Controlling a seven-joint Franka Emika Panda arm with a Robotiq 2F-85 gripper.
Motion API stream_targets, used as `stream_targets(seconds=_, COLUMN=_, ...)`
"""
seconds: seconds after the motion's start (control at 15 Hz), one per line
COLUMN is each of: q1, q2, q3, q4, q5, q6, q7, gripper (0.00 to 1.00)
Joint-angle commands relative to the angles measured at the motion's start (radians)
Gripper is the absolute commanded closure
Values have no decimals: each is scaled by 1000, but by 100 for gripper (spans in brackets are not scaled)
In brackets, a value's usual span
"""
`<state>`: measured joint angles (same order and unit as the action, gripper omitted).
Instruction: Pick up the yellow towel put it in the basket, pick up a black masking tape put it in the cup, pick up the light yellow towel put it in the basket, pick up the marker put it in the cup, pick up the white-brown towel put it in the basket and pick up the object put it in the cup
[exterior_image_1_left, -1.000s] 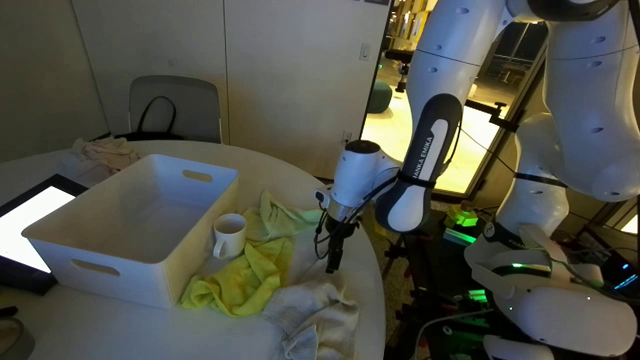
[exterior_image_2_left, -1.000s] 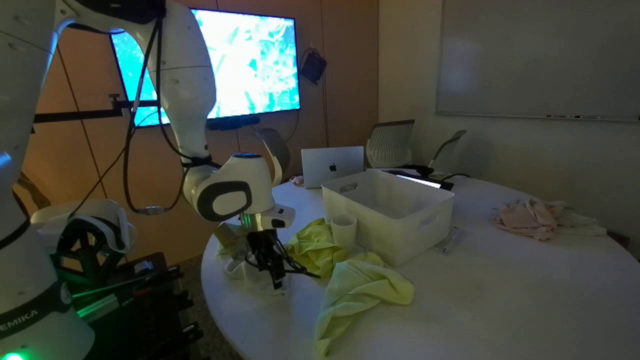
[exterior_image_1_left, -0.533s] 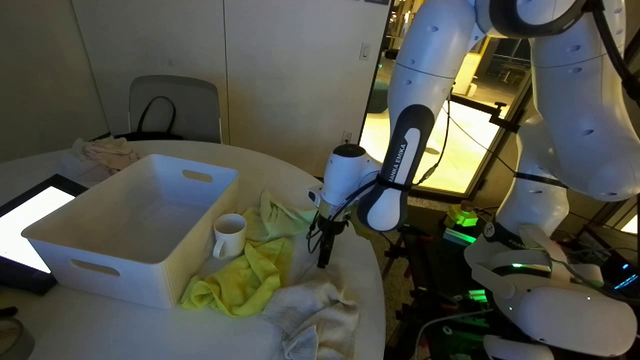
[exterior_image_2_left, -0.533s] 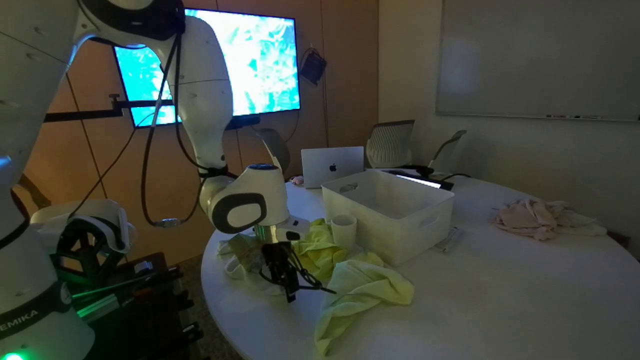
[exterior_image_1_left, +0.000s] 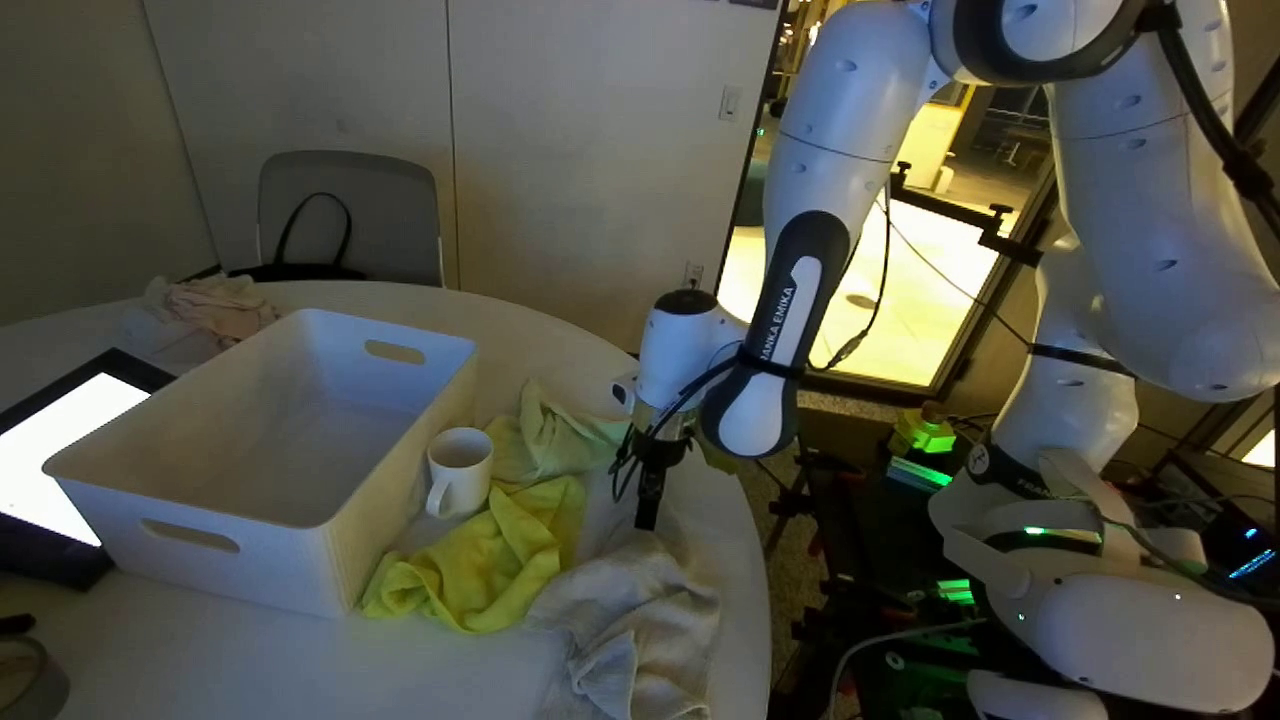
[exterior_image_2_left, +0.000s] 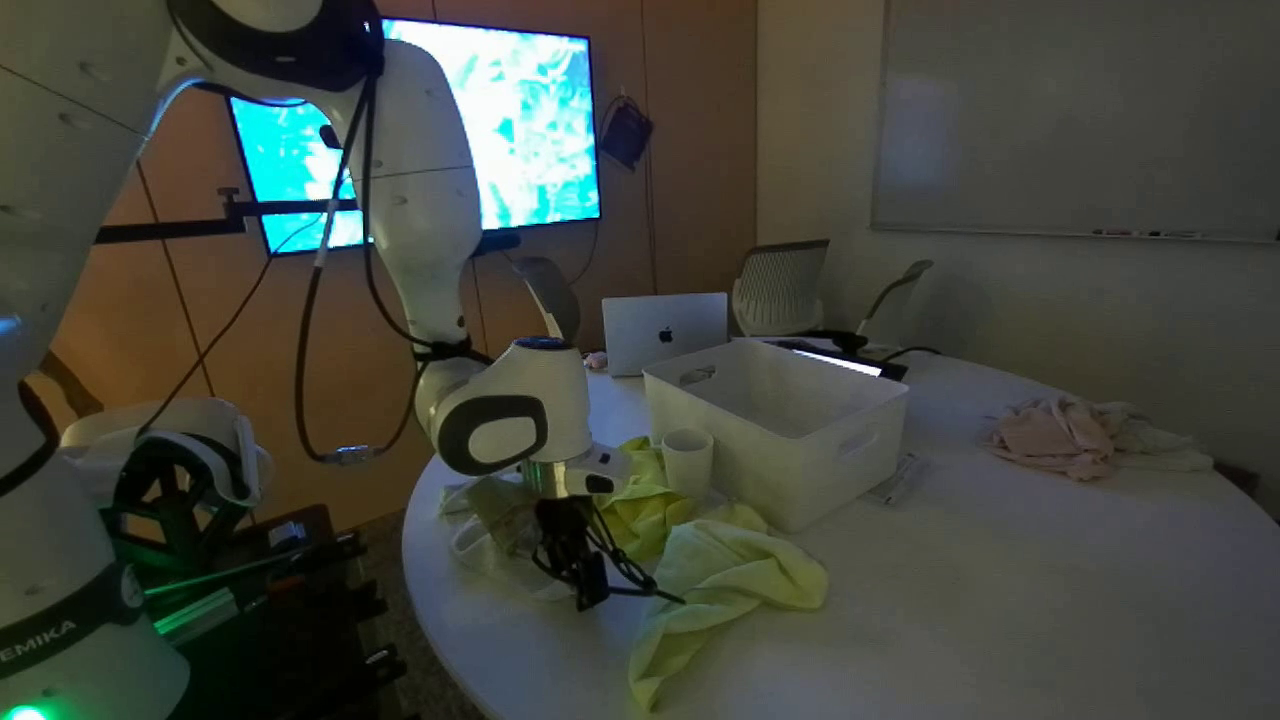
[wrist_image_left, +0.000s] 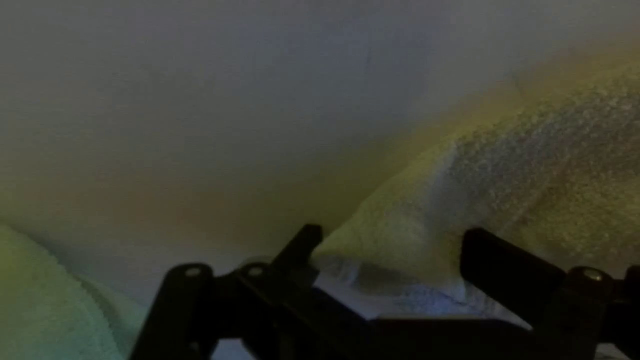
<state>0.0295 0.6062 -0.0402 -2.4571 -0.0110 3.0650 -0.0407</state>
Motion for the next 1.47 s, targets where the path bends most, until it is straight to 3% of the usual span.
stream_targets(seconds=0.0, q1=-26, q2=23, q3=21, q4=22, q5=-15, q6=-31, q7=-16, gripper=57)
stream_targets(seconds=0.4, q1=-44, q2=-72, q3=54, q4=-34, q5=-15, q6=-87, q7=-39, gripper=99)
stream_targets(seconds=0.8, q1=-57, q2=-256, q3=77, q4=-156, q5=-5, q6=-28, q7=-37, gripper=100)
stream_targets(seconds=1.13, q1=-117, q2=-441, q3=116, q4=-244, q5=36, q6=-1, q7=-39, gripper=100)
stream_targets(seconds=1.4, q1=-94, q2=-591, q3=86, q4=-305, q5=49, q6=20, q7=-8, gripper=100)
